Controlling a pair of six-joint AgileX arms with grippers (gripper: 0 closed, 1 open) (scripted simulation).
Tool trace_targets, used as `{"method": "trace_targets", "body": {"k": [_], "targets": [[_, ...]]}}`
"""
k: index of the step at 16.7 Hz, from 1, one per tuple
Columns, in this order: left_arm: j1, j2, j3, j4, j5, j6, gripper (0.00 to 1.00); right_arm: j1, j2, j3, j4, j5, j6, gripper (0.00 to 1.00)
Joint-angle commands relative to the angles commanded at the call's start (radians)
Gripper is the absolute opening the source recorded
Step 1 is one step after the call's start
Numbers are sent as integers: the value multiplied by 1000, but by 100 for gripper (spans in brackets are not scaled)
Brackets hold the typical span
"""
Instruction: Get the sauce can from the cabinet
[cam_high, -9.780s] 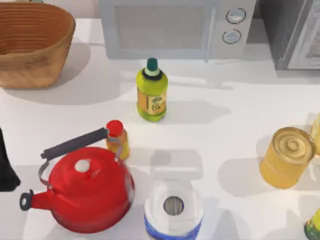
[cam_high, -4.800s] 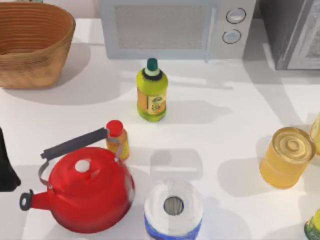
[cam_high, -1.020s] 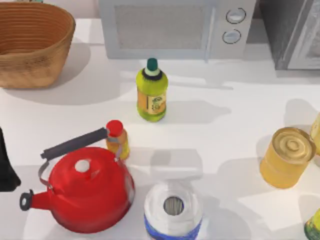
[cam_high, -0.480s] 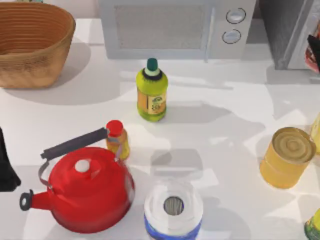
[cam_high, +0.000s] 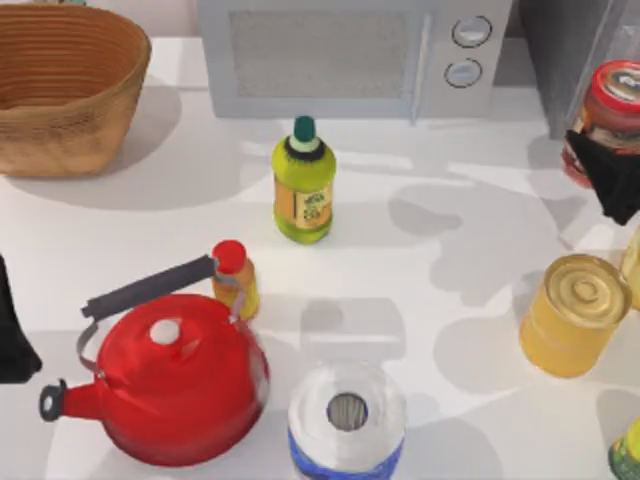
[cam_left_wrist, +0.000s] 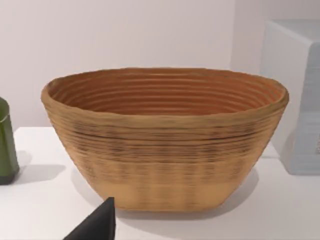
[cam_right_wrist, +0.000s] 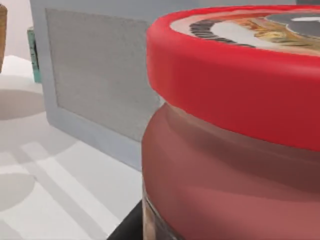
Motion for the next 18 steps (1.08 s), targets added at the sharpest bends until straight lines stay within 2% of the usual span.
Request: {"method": "trace_targets", "body": {"k": [9,18], "targets": [[0,0,0,0,0,0,100,10,21,20,23,-10,2,0],[0,0,0,0,0,0,100,118,142,192,5,89,0,0]]}}
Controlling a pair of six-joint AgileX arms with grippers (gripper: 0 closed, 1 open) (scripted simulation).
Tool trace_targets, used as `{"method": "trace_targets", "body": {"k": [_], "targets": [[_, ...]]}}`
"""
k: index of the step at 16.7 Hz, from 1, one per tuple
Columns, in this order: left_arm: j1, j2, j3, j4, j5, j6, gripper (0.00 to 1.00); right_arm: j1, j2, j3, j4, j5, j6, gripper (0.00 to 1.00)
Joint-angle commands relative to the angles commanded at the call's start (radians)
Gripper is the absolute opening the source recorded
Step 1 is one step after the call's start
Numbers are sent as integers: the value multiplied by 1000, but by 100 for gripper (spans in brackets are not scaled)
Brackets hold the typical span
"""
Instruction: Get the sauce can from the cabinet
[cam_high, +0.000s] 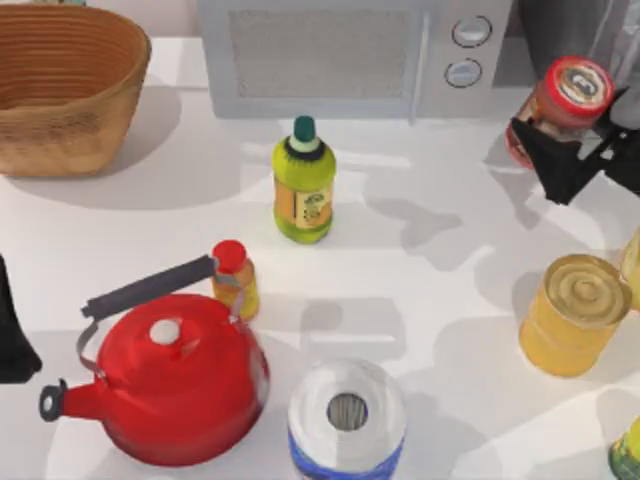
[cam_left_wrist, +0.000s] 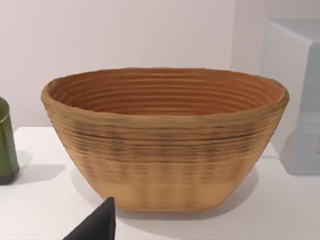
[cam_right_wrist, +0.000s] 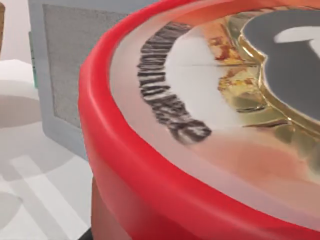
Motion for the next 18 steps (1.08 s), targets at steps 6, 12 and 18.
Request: {"method": "trace_targets", "body": {"k": [6,12,18], "targets": [[0,0,0,0,0,0,100,1,54,8,-12,21,-6,0],[0,0,0,0,0,0,100,1,54,8,-12,21,-6,38],[0,0,0,0,0,0,100,1,54,8,-12,21,-6,83]]}}
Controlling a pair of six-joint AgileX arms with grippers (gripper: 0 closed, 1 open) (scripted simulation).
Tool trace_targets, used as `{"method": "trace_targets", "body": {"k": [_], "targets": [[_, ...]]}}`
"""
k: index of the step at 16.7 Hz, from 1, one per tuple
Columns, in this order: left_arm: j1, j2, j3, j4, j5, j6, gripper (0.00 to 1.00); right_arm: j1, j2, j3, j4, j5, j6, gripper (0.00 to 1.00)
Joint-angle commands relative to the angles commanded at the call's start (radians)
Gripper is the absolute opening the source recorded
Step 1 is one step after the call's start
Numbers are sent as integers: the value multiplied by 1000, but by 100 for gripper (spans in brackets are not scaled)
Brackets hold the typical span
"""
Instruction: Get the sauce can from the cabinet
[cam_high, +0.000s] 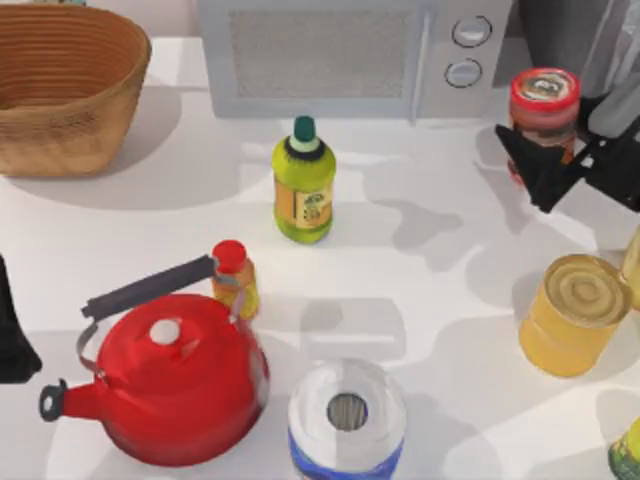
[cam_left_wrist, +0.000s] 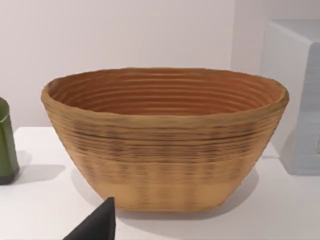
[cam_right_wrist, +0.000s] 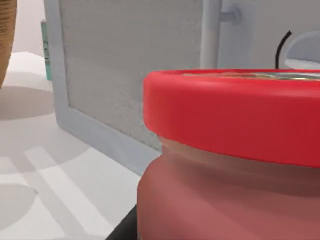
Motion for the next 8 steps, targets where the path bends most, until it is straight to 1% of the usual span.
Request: {"method": "trace_targets", "body": {"k": [2,3,8], "targets": [[0,0,0,0,0,0,100,0,0,0,0,0,0,98],[0,0,0,0,0,0,100,0,0,0,0,0,0,100],[0,0,0,0,0,0,100,0,0,0,0,0,0,100]]}}
